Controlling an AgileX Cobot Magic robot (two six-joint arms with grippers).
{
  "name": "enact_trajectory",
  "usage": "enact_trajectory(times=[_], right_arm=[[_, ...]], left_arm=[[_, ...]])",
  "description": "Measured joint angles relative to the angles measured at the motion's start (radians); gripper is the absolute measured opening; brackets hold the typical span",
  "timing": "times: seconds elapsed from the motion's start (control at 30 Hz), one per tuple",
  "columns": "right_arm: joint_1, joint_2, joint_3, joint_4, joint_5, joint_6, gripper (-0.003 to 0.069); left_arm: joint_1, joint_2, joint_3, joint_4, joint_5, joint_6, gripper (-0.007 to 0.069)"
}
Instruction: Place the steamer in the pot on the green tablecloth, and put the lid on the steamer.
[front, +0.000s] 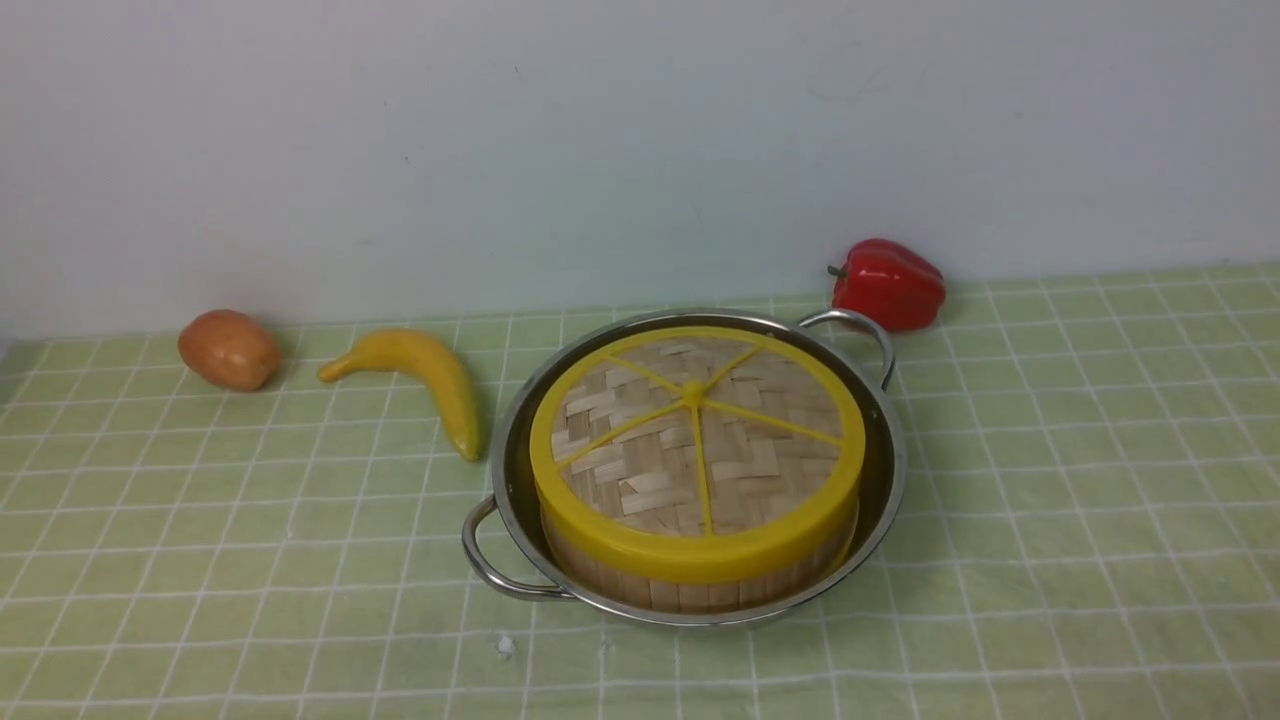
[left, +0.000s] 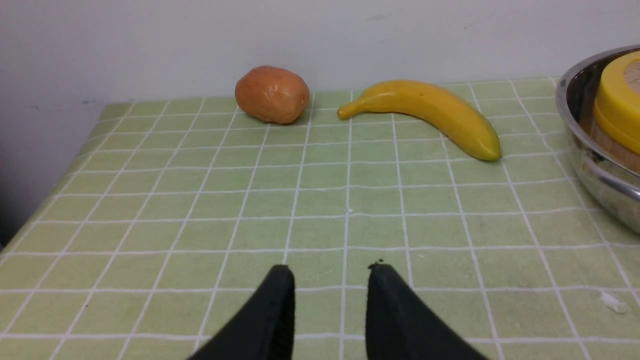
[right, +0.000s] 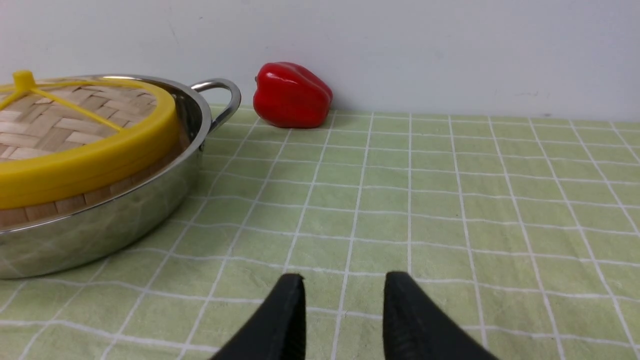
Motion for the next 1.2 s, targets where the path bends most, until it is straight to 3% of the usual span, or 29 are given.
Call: enact_trajectory(times=[1.2], right_arm=[[0.0,0.0,0.0,0.0,0.0,0.0,0.0243]], left_arm=[[0.0,-0.001,0.0,0.0,0.0,-0.001,0.0232]])
